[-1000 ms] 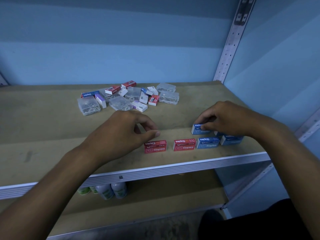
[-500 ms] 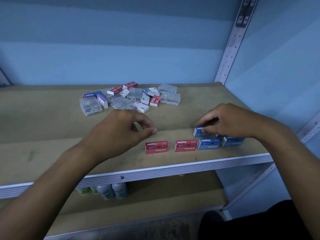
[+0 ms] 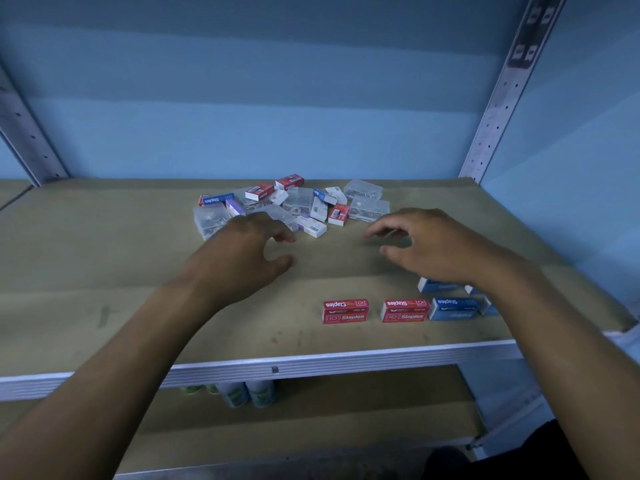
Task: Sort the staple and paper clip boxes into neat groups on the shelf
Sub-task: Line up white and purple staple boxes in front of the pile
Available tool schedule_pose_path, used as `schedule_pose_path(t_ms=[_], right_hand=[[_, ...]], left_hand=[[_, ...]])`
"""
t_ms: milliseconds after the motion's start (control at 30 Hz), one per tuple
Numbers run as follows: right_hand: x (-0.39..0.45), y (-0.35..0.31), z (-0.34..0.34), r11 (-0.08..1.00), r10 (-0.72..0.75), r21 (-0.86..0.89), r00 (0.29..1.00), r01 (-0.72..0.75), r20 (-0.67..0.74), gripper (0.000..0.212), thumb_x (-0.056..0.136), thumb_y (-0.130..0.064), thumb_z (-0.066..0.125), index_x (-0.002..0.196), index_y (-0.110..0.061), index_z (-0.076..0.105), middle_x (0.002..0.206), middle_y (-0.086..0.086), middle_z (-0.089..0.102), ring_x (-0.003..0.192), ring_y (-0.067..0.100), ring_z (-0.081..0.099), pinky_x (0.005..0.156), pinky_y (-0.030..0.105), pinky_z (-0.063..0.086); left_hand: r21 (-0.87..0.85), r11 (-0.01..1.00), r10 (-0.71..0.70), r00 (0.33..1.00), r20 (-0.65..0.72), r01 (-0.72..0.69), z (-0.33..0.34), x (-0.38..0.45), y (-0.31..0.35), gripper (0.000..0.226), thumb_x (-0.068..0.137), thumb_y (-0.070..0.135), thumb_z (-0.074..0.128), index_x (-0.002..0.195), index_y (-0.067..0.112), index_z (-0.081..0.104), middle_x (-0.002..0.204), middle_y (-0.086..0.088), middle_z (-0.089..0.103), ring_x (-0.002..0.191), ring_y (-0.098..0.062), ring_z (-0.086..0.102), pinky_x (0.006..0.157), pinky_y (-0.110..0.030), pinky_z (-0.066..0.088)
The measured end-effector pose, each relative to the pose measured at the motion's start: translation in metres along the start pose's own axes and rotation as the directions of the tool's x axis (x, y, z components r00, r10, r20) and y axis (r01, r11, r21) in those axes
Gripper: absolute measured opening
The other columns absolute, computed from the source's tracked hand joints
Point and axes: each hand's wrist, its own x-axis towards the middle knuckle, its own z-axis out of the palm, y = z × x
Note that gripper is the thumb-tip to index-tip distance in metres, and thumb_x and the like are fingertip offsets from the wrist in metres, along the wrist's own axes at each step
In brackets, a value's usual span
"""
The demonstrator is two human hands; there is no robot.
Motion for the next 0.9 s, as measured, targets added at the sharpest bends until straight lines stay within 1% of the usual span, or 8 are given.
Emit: schedule_pose_path(t_ms=[133,200,300,467,633,700,800,900], right_hand=[[0.023,-0.017,0.015,0.999,0.047,-0.009,0.998,-0.047,0.033,0.037,0.095,-0.036,0.062,0.131,-0.044,0.058,0.141,-0.009,0.051,0.126,0.010,0.047,0.100,0.027,0.038],[0.033,-0.026,0.021,0.999,0.041,-0.033,0.998,-0.039,0.050,0.040,0.096,-0.038,0.060,0.135,-0.043,0.054,0.147,-0.008,0.047,0.133,0.013,0.043,0.107,0.030,0.038],[0.047,-0.036,0.031,0.999,0.009,-0.033,0.998,-0.007,0.061,0.046,0.097,-0.034,0.058,0.142,-0.036,0.050,0.152,-0.010,0.042,0.139,0.013,0.039,0.109,0.027,0.033],[0.067,-0.044,0.048,0.997,0.019,-0.077,0.997,-0.013,0.077,0.048,0.097,-0.034,0.049,0.145,-0.038,0.045,0.152,-0.009,0.041,0.142,0.020,0.037,0.114,0.048,0.034],[0.076,-0.048,0.054,0.992,0.051,-0.116,0.997,-0.043,0.060,0.041,0.096,-0.030,0.050,0.136,-0.037,0.054,0.143,-0.006,0.049,0.134,0.024,0.043,0.110,0.050,0.037],[0.078,-0.048,0.054,0.995,0.050,-0.084,0.999,-0.049,0.008,0.032,0.091,-0.031,0.057,0.122,-0.035,0.062,0.129,-0.007,0.057,0.125,0.020,0.051,0.106,0.046,0.043],[0.078,-0.045,0.054,0.998,0.056,-0.039,0.997,-0.058,-0.060,0.012,0.085,-0.034,0.070,0.095,-0.032,0.064,0.104,-0.011,0.061,0.102,0.016,0.059,0.088,0.037,0.051],[0.076,-0.041,0.055,0.998,0.059,0.010,0.993,-0.059,-0.103,0.013,0.081,-0.032,0.076,0.082,-0.029,0.063,0.090,-0.013,0.064,0.086,0.013,0.060,0.069,0.029,0.046]], left_hand=[[0.115,0.987,-0.115,0.993,0.028,0.112,0.000,0.007,-0.015,0.053,0.081,0.043,0.070,0.130,0.030,0.055,0.139,0.004,0.049,0.130,-0.025,0.038,0.109,-0.037,0.035],[0.174,0.971,-0.172,0.985,0.021,0.166,-0.003,0.011,-0.022,0.061,0.082,0.046,0.068,0.137,0.029,0.048,0.144,0.003,0.043,0.134,-0.027,0.030,0.111,-0.040,0.032],[0.229,0.944,-0.244,0.970,-0.001,0.238,-0.005,0.018,-0.032,0.068,0.082,0.049,0.066,0.143,0.030,0.040,0.149,0.005,0.035,0.137,-0.029,0.023,0.107,-0.041,0.031],[0.276,0.920,-0.277,0.960,-0.045,0.278,-0.008,0.028,-0.049,0.062,0.088,0.059,0.050,0.143,0.034,0.037,0.157,0.007,0.028,0.140,-0.028,0.017,0.108,-0.043,0.024],[0.312,0.914,-0.269,0.963,-0.010,0.259,-0.008,0.030,-0.058,0.052,0.091,0.058,0.043,0.139,0.038,0.044,0.154,0.007,0.036,0.145,-0.027,0.011,0.112,-0.041,0.016],[0.307,0.922,-0.234,0.971,-0.043,0.236,-0.009,0.031,-0.059,0.043,0.090,0.046,0.049,0.132,0.038,0.052,0.147,0.006,0.043,0.144,-0.029,0.016,0.111,-0.040,0.018],[0.313,0.931,-0.163,0.981,-0.110,0.189,-0.009,0.032,-0.058,0.031,0.088,0.029,0.057,0.117,0.038,0.061,0.131,0.004,0.052,0.133,-0.031,0.030,0.103,-0.039,0.023],[0.317,0.933,-0.113,0.976,-0.186,0.169,-0.009,0.032,-0.057,0.019,0.084,0.029,0.068,0.102,0.034,0.068,0.116,0.004,0.059,0.120,-0.031,0.040,0.095,-0.040,0.028]])
